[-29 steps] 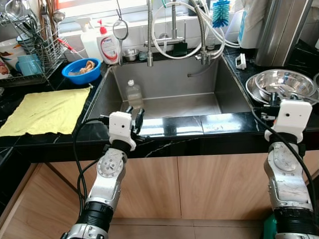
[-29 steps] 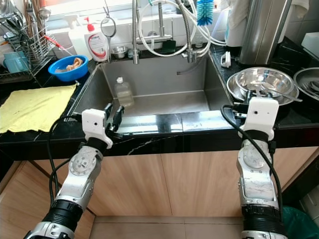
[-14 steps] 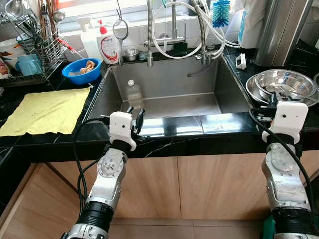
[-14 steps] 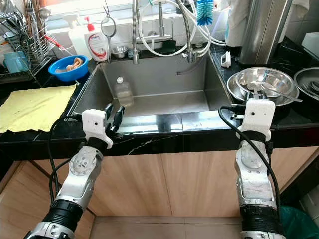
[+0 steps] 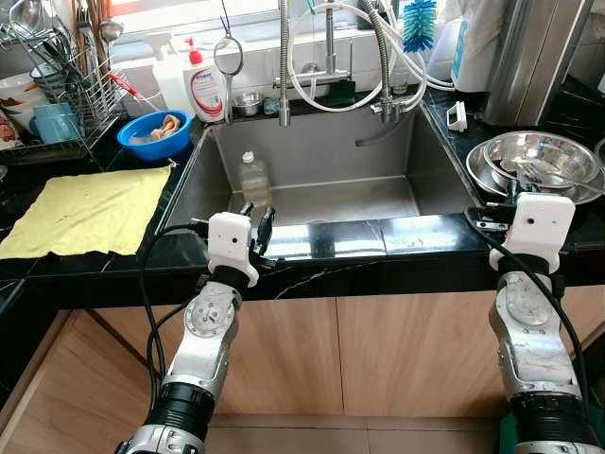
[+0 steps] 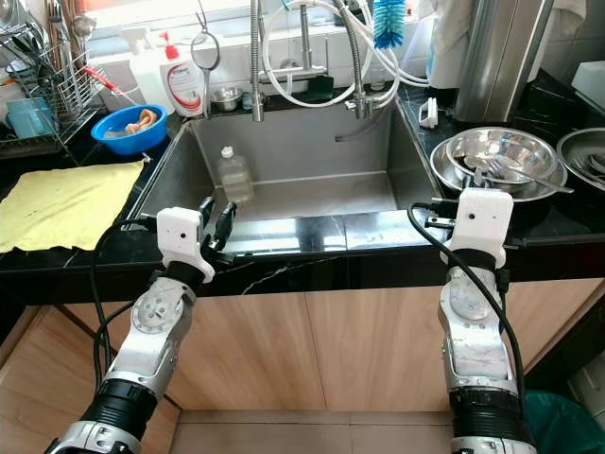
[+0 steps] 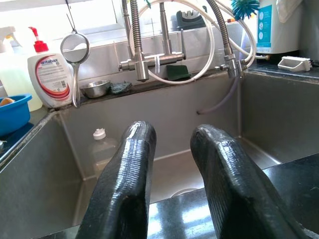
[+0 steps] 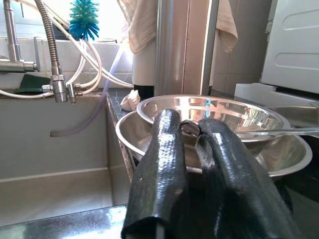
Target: Kitchen organization
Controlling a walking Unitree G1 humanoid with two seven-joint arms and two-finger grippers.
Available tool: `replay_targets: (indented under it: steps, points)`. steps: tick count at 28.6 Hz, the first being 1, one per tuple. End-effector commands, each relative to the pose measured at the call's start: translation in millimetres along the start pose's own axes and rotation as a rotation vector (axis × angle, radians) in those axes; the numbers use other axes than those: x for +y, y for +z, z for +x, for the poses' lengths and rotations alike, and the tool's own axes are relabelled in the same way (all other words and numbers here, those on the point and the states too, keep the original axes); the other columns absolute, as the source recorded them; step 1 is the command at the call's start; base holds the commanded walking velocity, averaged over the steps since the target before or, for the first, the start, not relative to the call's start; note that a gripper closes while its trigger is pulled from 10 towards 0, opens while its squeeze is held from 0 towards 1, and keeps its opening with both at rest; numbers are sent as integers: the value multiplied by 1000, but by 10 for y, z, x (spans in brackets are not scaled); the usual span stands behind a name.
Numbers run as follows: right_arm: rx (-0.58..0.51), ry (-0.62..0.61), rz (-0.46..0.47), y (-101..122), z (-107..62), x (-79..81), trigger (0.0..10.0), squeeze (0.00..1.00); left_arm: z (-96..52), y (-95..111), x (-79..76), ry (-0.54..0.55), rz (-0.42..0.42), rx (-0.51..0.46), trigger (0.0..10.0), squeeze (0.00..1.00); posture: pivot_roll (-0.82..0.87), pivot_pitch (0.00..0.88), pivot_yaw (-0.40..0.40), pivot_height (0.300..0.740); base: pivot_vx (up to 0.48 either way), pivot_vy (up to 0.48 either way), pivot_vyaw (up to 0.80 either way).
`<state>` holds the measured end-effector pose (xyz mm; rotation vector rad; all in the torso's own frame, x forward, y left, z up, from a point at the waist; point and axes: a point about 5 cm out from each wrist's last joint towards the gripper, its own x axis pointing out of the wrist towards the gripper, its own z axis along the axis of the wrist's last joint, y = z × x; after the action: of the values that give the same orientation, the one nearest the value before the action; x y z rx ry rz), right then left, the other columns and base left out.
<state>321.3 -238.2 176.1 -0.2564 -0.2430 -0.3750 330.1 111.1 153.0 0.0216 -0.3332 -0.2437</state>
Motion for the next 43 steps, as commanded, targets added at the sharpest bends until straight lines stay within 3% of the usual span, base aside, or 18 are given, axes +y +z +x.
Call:
replay_targets:
  steps: [1, 15, 17, 25, 31, 35, 43]
  points:
    - [-9, 9, 15, 32, 23, 69, 0, 0, 17, -1, 39, -2, 20, 9, 10000, 0, -235, 0, 157, 740, 0, 0, 0]
    - [-36, -2, 12, 72, 29, 38, 118, 0, 17, 4, 28, -7, 19, 4, 10000, 0, -236, 0, 154, 740, 0, 0, 0]
    - [-65, -18, 2, 131, 47, 21, 10000, 0, 21, 6, 28, -7, 19, 3, 10000, 0, -235, 0, 154, 740, 0, 0, 0]
    - [-177, -45, -47, 345, 70, 0, 10000, 0, 25, 8, 38, 1, 18, 3, 10000, 0, -234, 0, 151, 740, 0, 0, 0]
    - [-242, 81, 1, 477, 51, 184, 10000, 0, 33, 18, 47, 12, 18, -2, 10000, 0, -227, 0, 148, 740, 0, 0, 0]
    - [-263, 328, 97, 583, -15, 467, 10000, 0, 38, 26, 64, 21, 20, -5, 10000, 0, -229, 0, 150, 740, 0, 0, 0]
    - [-199, 422, 186, 603, 51, 543, 10000, 0, 43, 30, 54, 24, 19, -6, 10000, 0, -228, 0, 147, 740, 0, 0, 0]
